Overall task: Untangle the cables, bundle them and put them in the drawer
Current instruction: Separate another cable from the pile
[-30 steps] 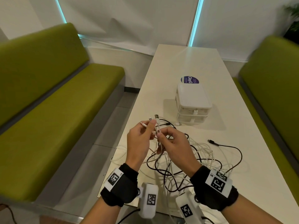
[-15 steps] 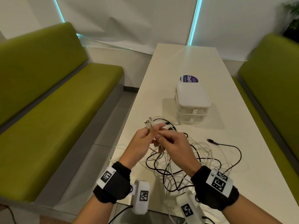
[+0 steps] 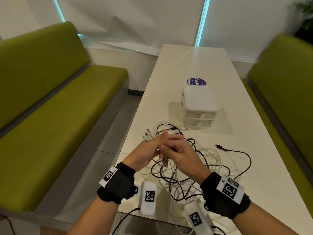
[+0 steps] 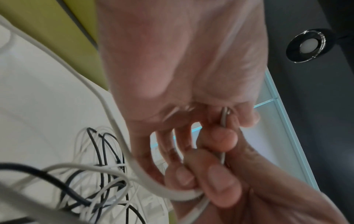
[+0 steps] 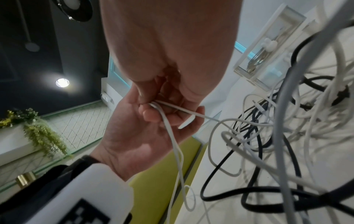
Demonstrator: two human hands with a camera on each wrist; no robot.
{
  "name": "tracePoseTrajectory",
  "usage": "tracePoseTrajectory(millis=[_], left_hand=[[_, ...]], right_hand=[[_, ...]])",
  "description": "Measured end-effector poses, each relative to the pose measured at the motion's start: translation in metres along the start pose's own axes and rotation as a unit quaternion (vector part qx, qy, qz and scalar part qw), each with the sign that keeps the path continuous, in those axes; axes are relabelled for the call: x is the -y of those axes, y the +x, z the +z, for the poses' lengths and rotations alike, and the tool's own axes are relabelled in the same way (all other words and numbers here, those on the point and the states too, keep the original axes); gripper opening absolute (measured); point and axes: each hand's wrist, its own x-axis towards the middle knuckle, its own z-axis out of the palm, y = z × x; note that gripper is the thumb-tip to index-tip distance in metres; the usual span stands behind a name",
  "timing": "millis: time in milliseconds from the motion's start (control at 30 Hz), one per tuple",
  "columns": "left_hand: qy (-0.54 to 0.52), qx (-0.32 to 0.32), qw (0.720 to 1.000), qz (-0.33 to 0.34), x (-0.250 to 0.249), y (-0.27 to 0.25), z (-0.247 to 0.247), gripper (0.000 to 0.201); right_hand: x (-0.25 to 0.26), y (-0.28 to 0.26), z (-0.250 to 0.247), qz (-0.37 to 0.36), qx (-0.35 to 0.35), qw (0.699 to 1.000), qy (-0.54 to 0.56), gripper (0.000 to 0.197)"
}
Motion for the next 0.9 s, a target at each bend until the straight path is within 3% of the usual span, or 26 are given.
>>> tracePoseTrajectory(millis=[267,467,600,733,900], left_hand=[[0.029,-0.071,0.997,0.010,0.005,-0.001,0.002,0.067],[0.048,-0.117,0.992,0.025,0.009,0.002,0.004,0.071],[0.011,-0.142,0.986,0.087,0.014,0.004,0.002,0.079],[-0.056,-0.169,0.971,0.158,0.008,0.004,-0.001,0.081],[-0.238,-0.134,0.942,0.196,-0.017,-0.005,-0.010,0.063]], right_hand=[[-0.011,0.003,-0.003,-0.057,-0.018,0.986,-0.158,0.021],[-0.009,0.005,-0.009,-0.046,-0.012,0.976,-0.211,0.018],[-0.007,0.009,-0.012,-0.071,-0.005,0.960,-0.270,0.008],[-0.012,0.007,-0.016,-0.039,0.013,0.928,-0.370,0.023],[-0.011,0.003,-0.028,-0.020,0.010,0.931,-0.363,0.037]])
